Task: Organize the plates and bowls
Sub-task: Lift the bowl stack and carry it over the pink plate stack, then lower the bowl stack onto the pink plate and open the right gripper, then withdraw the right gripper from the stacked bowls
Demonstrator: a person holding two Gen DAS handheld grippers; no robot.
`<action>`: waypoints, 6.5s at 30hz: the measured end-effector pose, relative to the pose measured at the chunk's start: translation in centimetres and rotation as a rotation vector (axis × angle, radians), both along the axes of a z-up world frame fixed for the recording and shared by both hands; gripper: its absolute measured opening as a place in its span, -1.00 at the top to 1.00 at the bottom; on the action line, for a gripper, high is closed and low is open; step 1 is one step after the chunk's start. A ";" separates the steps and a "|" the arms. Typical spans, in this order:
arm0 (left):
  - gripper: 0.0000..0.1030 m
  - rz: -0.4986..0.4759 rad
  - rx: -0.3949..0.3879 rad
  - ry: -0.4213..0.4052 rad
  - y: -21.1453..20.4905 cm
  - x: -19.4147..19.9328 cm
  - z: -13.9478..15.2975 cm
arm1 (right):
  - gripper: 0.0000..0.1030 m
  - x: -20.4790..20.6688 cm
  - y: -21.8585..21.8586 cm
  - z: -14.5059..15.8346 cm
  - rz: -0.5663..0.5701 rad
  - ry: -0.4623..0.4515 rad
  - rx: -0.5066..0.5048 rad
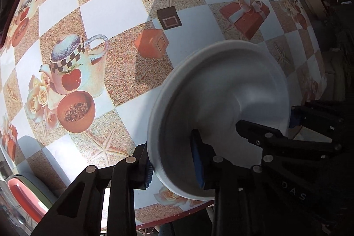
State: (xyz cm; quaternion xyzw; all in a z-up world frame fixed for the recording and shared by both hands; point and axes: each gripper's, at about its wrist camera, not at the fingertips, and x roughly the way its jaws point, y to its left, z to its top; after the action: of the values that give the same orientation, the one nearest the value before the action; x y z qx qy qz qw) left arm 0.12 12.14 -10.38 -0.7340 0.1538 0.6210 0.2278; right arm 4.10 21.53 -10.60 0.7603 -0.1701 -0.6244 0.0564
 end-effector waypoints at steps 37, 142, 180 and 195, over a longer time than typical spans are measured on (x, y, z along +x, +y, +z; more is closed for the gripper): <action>0.36 0.191 0.022 0.125 -8.5 2.4 4.7 | 0.36 -1.8 -16.5 7.1 0.256 0.031 0.036; -0.57 0.731 -0.175 0.451 -29.7 7.3 12.8 | -0.97 -0.8 -33.6 20.3 0.779 0.310 0.012; -0.58 0.513 -0.245 0.336 -25.0 5.1 13.1 | -0.97 -1.2 -29.5 21.0 0.629 0.306 0.035; -0.58 0.585 -0.241 0.308 -26.3 5.9 12.4 | -0.97 -1.0 -30.8 20.5 0.686 0.292 0.050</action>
State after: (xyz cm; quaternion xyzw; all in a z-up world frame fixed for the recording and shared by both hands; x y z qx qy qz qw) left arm 5.98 -14.13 2.05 -0.6662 0.0414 0.7410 -0.0739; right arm 3.13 -9.28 9.88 0.6770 0.1196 -0.6752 0.2674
